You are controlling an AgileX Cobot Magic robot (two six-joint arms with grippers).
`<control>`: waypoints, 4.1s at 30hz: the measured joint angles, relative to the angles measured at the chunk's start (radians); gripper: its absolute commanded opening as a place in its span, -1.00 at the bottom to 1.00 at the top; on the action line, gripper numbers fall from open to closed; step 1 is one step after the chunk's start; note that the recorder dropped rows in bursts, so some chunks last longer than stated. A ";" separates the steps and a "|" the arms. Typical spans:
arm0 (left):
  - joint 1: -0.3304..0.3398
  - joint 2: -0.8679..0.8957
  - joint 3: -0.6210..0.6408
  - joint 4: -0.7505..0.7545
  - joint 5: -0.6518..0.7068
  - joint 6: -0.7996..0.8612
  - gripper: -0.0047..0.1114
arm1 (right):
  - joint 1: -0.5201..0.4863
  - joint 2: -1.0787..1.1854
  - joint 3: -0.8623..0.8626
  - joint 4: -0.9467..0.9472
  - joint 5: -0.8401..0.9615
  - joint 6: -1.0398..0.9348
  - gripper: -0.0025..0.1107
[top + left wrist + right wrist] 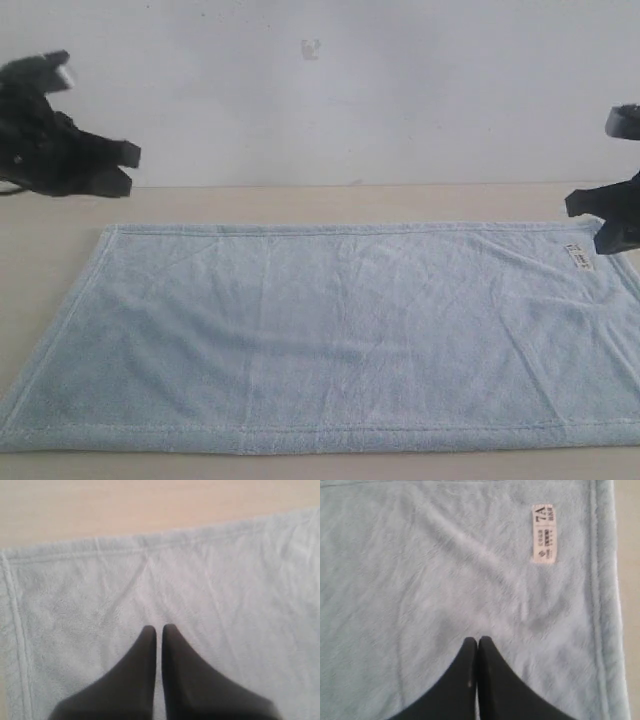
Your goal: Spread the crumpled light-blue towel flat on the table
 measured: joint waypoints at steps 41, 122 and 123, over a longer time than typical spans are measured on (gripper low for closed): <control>0.002 -1.715 0.893 0.705 -0.284 -0.668 -0.85 | 0.277 -1.751 0.921 0.178 -0.628 0.035 -0.96; 0.126 -1.713 1.215 0.644 -0.206 -0.595 -0.85 | 0.020 -1.751 1.159 -0.358 -0.278 0.474 -0.96; 0.126 -1.713 1.215 0.644 -0.206 -0.595 -0.85 | 0.020 -1.751 1.159 -0.358 -0.278 0.474 -0.96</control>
